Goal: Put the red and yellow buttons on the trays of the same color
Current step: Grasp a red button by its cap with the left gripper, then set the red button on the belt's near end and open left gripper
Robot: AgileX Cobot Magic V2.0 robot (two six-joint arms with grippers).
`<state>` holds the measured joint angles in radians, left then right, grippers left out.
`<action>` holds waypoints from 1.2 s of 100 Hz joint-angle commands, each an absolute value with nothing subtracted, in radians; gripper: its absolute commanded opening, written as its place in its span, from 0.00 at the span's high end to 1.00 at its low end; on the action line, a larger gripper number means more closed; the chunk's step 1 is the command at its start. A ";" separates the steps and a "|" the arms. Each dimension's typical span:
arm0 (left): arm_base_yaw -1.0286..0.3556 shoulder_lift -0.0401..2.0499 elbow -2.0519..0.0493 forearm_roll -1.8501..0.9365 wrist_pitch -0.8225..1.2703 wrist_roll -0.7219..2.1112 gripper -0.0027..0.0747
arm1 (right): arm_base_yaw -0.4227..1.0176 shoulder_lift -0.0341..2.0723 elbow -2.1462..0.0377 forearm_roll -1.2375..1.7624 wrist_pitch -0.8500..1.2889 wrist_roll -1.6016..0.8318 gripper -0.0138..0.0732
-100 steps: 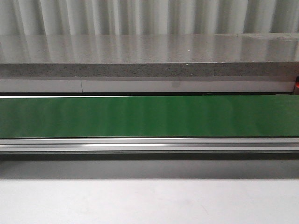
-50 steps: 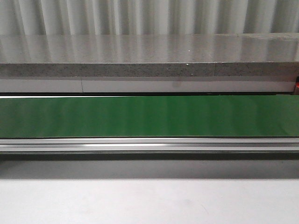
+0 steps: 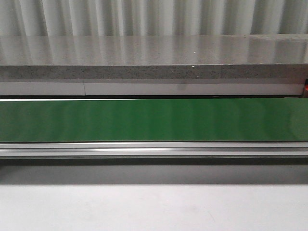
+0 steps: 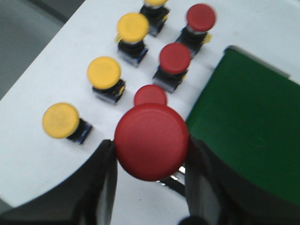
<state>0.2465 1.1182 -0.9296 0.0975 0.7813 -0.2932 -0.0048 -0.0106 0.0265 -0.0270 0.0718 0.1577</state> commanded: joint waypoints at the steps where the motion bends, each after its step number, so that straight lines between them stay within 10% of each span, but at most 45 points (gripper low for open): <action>1: 0.214 1.112 -1.014 0.000 0.769 -0.195 0.99 | -0.011 -0.027 0.028 -0.028 -0.009 0.151 0.92; 76: 0.045 1.437 -1.105 -0.076 0.753 -0.111 0.96 | -0.011 -0.027 0.028 -0.028 -0.009 0.151 0.92; 106: 0.040 1.438 -1.105 -0.139 0.753 -0.030 0.17 | -0.011 -0.027 0.028 -0.028 -0.009 0.151 0.92; 120: 0.018 1.419 -1.105 -0.147 0.751 0.000 0.09 | -0.011 -0.027 0.028 -0.028 -0.009 0.151 0.92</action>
